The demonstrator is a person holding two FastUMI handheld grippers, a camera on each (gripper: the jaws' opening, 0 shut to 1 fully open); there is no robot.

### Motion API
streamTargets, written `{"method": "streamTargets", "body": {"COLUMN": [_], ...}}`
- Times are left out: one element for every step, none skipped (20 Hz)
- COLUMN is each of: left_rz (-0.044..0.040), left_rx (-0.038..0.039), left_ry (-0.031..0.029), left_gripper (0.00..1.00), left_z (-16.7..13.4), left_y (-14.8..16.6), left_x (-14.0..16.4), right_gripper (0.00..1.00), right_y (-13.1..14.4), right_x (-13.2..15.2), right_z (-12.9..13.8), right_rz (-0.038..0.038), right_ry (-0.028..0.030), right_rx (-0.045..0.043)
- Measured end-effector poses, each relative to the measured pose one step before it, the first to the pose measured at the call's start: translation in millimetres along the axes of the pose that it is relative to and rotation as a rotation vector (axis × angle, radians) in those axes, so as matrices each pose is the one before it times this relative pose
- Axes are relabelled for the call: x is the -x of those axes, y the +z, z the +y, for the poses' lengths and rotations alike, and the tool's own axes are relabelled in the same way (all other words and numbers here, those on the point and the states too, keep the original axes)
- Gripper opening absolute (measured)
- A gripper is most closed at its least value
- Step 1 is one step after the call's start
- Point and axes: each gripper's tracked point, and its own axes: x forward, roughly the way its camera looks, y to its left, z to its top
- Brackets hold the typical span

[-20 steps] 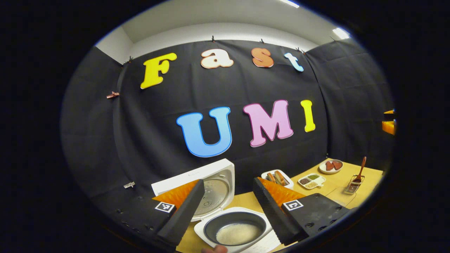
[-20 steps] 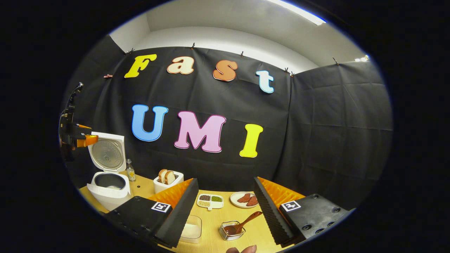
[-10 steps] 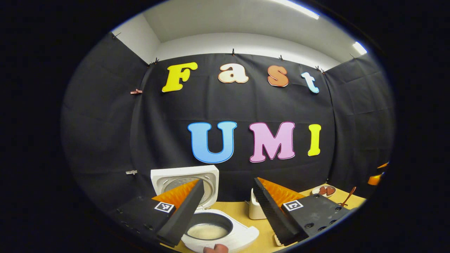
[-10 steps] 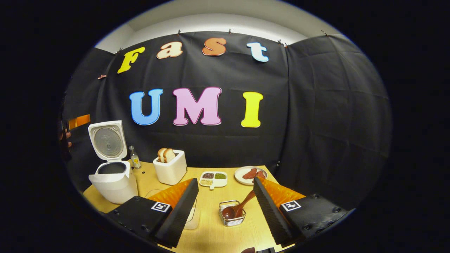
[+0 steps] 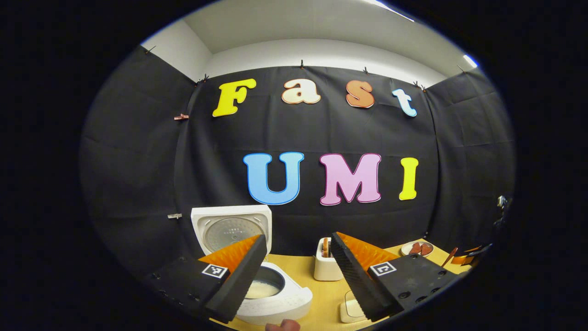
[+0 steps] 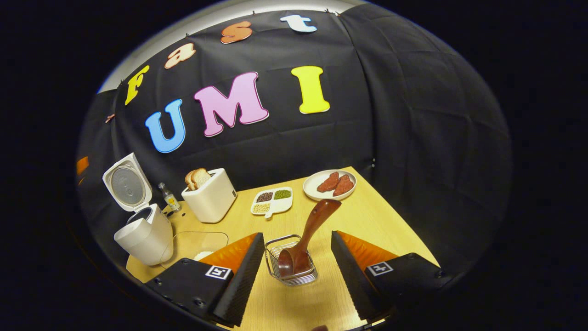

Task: Close the left gripper, press the button to open the rice cooker; take a wooden spoon from the chopstick holder with the right hand, scoop a spoonful of rice and pour it into the rice cooker, then put the wooden spoon back into the chopstick holder.

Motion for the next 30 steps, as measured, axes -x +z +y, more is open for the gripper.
{"method": "streamTargets", "body": {"left_rz": [0.01233, 0.01362, 0.01009, 0.00670, 0.00435, 0.00540, 0.00072, 0.00224, -0.00170, -0.00263, 0.00050, 0.00195, 0.00027, 0.00192, 0.00189, 0.00332, 0.00160, -0.00308, -0.00117, -0.00139, -0.00216, -0.00337, -0.00228, -0.00567, -0.00513, -0.00240, -0.00188, 0.00017, 0.00209, 0.00311], "left_rx": [0.00139, -0.00148, -0.00338, -0.00672, -0.00969, -0.01129, -0.00919, -0.00983, -0.00797, -0.00235, 0.00231, 0.00056, -0.00071, 0.00001, 0.00152, 0.00256, 0.00523, 0.00814, 0.00510, 0.00195, 0.00063, -0.00002, -0.00405, -0.00567, -0.00194, 0.00430, 0.00566, 0.00476, 0.00436, 0.00206], "left_ry": [0.01452, 0.01223, 0.00807, 0.00506, 0.01029, 0.00867, 0.00856, 0.00440, 0.00845, 0.00453, 0.00204, 0.00236, 0.00229, -0.00014, -0.00229, -0.00077, -0.00210, -0.00358, -0.00488, 0.00119, -0.00301, -0.00349, -0.00179, -0.00155, -0.00435, -0.00598, -0.00540, -0.00652, -0.00575, -0.00679], "left_gripper": [0.96, 0.97, 0.97, 0.97, 0.97, 0.97, 0.97, 0.97, 0.97, 0.97, 0.97, 0.97, 0.97, 0.97, 0.97, 0.97, 0.97, 0.97, 0.96, 0.97, 0.97, 0.96, 0.96, 0.97, 0.96, 0.96, 0.96, 0.96, 0.97, 0.97], "left_z": [-2.45, -2.27, -2.76, -3.63, -0.63, 0.17, 0.16, -0.18, 1.29, 2.59, 0.99, 1.15, 2.26, 2.30, 2.64, 2.75, 3.45, 3.06, 3.21, 5.37, 5.16, 2.79, 4.81, 5.89, 4.96, 3.19, 3.70, 3.50, 3.39, 3.34], "left_y": [-2.94, -4.27, -1.96, -0.94, 0.18, -1.50, 1.10, 0.44, 1.14, 0.58, 1.09, -2.13, -0.98, -2.02, -1.02, -2.05, -0.32, -0.16, 0.90, -1.66, 0.19, -0.50, 0.86, -1.22, 0.87, -1.71, 0.03, -1.81, -1.19, -1.72], "left_x": [0.42, 1.93, 2.16, 1.18, 0.56, 0.41, -0.23, 1.08, 1.64, 0.60, 0.75, -0.24, 0.48, 0.72, 0.12, 0.30, 0.51, 0.13, -0.47, -0.74, -0.90, 1.05, -0.35, 1.33, 0.66, -0.13, 0.23, -0.20, 0.19, -0.29], "right_gripper": [0.89, 0.87, 0.82, 0.81, 0.76, 0.73, 0.59, 0.60, 0.31, 0.33, 0.23, 0.23, 0.14, 0.13, 0.12, 0.12, 0.12, 0.12, 0.12, 0.12, 0.12, 0.12, 0.12, 0.12, 0.12, 0.11, 0.11, 0.11, 0.12, 0.12], "right_y": [-5.47, -3.88, -3.25, -2.57, -3.83, -2.84, -2.60, 1.11, 1.54, 0.37, 0.92, 5.92, 0.47, 3.69, 4.64, 6.29, 8.60, 10.74, 10.49, 11.68, 12.07, 12.26, 9.32, 8.44, 5.46, 4.42, 1.47, -0.82, -4.07, -4.76], "right_x": [-11.83, -12.64, -11.13, -10.24, -8.80, -8.52, -7.34, -2.07, 0.08, -2.74, 5.26, 3.38, 0.78, 2.98, 2.88, 2.63, 4.03, 4.17, 4.57, 3.76, 5.54, 3.92, 4.04, 3.79, 3.40, 2.72, 1.44, 0.96, 0.32, -1.60], "right_z": [-3.73, -3.28, -3.34, -2.79, -2.11, -1.46, -1.79, 3.21, 2.44, 0.99, 3.35, 1.46, 0.03, 0.66, 0.96, 1.61, 4.21, 4.56, 4.30, 6.24, 8.13, 9.44, 10.81, 13.77, 14.39, 14.79, 14.32, 15.97, 15.73, 15.75], "right_rz": [0.01335, 0.00825, 0.00801, 0.01181, 0.01288, 0.00803, 0.01127, 0.00094, -0.00377, -0.00128, -0.00372, -0.02470, -0.00381, -0.00802, -0.01162, -0.01098, -0.02071, -0.02466, -0.02290, -0.01870, -0.02245, -0.02404, -0.01861, -0.01688, -0.01613, -0.00994, -0.00793, -0.00260, 0.00401, 0.00575], "right_ry": [0.01024, 0.01099, 0.00698, 0.00592, 0.00792, -0.00161, 0.00429, 0.01201, 0.00722, -0.00579, 0.01823, 0.00158, -0.00483, -0.00668, -0.00109, -0.00314, 0.00037, -0.00033, -0.00165, 0.00037, 0.00371, 0.00446, 0.00748, 0.01219, 0.01154, 0.01239, 0.01148, 0.01468, 0.01408, 0.01596], "right_rx": [-0.01236, -0.01141, -0.00444, -0.00225, -0.00563, -0.00358, -0.00410, -0.01608, -0.00463, 0.00718, 0.00097, -0.00870, -0.00627, -0.00404, -0.00754, -0.00273, 0.00389, 0.00941, 0.01218, 0.01174, 0.01549, 0.01747, 0.01607, 0.01516, 0.01499, 0.01457, 0.01107, 0.00841, 0.00776, 0.01269]}}
